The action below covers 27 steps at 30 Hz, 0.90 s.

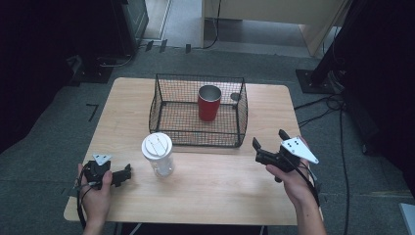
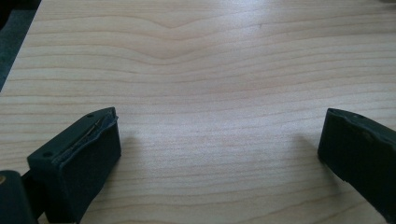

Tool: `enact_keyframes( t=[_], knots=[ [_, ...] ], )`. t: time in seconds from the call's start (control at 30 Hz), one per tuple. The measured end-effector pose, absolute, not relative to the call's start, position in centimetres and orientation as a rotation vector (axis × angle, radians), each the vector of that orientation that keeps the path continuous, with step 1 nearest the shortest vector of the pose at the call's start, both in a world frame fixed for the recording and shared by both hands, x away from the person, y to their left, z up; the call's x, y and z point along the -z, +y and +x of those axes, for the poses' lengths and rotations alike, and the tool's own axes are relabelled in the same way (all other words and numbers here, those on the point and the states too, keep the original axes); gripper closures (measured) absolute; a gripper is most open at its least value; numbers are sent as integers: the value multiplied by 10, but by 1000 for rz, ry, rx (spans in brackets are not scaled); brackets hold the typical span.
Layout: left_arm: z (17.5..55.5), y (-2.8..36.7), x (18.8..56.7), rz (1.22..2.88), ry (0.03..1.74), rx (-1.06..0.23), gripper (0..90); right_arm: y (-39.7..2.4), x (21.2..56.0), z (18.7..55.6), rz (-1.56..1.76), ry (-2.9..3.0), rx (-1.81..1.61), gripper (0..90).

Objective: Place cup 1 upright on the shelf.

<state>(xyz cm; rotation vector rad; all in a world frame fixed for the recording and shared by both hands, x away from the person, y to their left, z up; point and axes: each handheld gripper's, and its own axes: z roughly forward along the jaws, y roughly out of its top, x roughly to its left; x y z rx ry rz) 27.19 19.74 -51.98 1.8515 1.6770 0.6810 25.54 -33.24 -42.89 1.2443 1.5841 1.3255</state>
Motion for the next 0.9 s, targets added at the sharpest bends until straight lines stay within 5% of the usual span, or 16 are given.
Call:
enact_keyframes(
  t=[0.9],
  knots=[
    [272,197,520,1854,1676,-681,0,-390,492,214,1419,1570,-1143,32]
  ],
)
